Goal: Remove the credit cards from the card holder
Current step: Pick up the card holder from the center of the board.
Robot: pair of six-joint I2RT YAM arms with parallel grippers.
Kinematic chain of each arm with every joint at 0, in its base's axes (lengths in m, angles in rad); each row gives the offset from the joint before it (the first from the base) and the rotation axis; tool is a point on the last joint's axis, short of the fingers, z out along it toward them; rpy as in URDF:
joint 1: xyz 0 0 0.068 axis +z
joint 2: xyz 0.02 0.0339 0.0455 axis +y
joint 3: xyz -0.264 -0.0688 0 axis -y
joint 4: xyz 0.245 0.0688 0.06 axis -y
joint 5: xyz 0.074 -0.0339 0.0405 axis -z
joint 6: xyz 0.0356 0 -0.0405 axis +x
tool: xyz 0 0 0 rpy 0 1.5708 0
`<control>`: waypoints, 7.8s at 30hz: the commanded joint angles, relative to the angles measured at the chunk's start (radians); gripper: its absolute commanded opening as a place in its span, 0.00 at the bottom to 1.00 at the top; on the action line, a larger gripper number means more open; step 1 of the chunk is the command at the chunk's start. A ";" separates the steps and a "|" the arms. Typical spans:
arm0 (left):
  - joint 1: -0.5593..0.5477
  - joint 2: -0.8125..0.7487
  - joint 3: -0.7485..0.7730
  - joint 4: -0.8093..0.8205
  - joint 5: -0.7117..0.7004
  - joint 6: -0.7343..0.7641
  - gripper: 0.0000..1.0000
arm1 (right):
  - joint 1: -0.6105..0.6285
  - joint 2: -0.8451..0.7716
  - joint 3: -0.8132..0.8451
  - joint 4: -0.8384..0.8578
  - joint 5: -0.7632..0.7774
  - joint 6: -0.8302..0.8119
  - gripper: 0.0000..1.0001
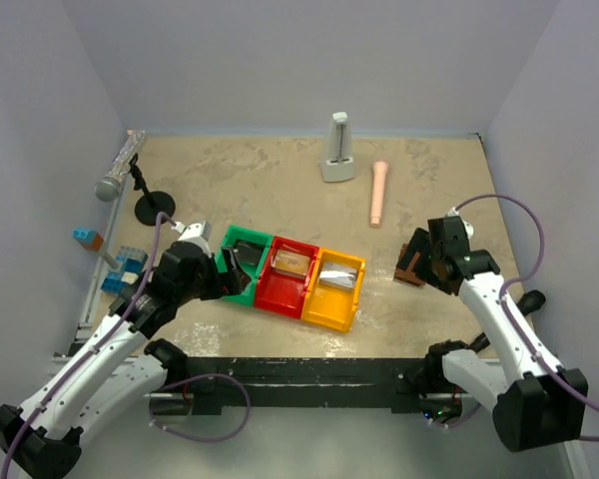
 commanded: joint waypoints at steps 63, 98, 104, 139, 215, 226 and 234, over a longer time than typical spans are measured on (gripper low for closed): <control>-0.006 -0.067 -0.138 0.085 0.197 -0.039 0.82 | -0.269 0.730 0.537 -0.065 -0.030 0.058 0.42; -0.025 -0.099 -0.150 0.149 0.339 -0.010 0.96 | -0.087 0.382 0.270 0.177 0.122 0.008 0.99; -0.182 0.035 -0.026 0.190 0.243 0.016 0.95 | -0.087 0.363 0.337 0.093 0.240 -0.003 0.99; -0.486 1.485 1.238 0.362 0.249 -0.037 0.72 | -0.096 -0.530 -0.072 -0.157 0.065 0.152 0.95; -0.462 1.396 1.010 0.528 0.138 -0.048 0.00 | -0.039 -0.590 0.003 -0.194 0.024 0.029 0.95; -0.459 1.240 0.924 0.589 0.178 -0.071 0.00 | -0.039 -0.557 0.106 -0.177 -0.101 -0.042 0.97; -0.394 0.857 0.510 0.672 0.227 -0.056 0.00 | -0.039 -0.502 0.158 -0.033 -0.483 -0.051 0.99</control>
